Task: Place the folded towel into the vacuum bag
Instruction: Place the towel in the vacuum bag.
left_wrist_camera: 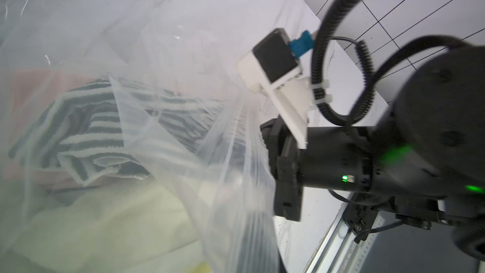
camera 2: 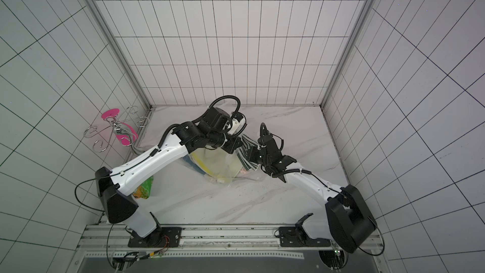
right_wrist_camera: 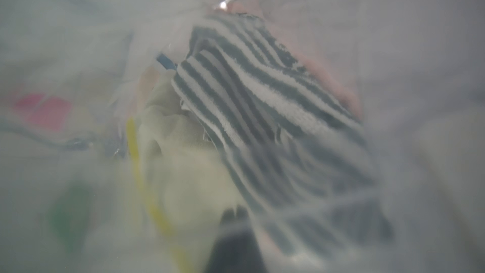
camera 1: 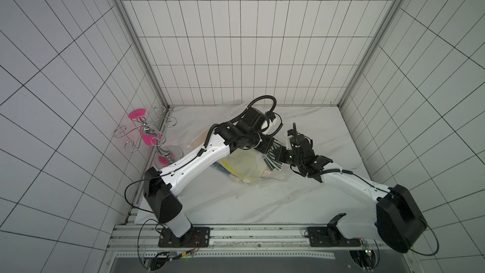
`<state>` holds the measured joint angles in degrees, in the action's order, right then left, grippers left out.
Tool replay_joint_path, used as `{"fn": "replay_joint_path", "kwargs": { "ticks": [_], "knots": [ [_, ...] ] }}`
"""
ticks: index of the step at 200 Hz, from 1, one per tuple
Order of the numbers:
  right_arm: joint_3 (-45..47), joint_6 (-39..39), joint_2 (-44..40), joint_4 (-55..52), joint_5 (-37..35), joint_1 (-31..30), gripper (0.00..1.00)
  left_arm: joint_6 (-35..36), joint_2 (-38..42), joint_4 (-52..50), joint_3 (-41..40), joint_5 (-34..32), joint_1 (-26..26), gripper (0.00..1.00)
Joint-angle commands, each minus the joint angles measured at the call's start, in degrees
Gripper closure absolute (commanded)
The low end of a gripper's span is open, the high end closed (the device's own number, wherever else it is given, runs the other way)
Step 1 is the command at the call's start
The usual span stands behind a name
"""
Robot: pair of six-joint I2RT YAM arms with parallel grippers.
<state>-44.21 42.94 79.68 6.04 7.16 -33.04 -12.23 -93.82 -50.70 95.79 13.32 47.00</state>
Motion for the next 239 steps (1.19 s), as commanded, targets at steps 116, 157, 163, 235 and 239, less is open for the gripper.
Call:
{"fn": "replay_joint_path", "kwargs": {
  "ticks": [116, 157, 163, 235, 239],
  "knots": [
    [-19.33, 2.68, 32.24, 23.75, 3.75, -0.34, 0.91, 0.63, 0.28, 2.27, -0.05, 1.55, 1.15, 1.00],
    [-4.90, 17.09, 30.07, 17.45, 2.44, -2.24, 1.00, 0.08, 1.31, 5.22, -2.45, 0.86, -1.21, 1.00],
    [-3.29, 18.38, 28.63, 14.69, 0.17, -3.40, 1.00, -0.38, 1.51, 6.43, -3.01, 0.97, -1.53, 1.00],
    [-4.53, 14.95, 22.02, 20.45, 2.99, -2.89, 0.78, 0.64, 0.34, 4.32, -6.45, 7.97, 3.04, 1.00],
    [-4.14, 14.28, 20.92, 21.27, 3.56, -2.56, 0.75, 0.39, 0.65, 4.01, -7.11, 8.15, 2.88, 1.00]
  ]
}}
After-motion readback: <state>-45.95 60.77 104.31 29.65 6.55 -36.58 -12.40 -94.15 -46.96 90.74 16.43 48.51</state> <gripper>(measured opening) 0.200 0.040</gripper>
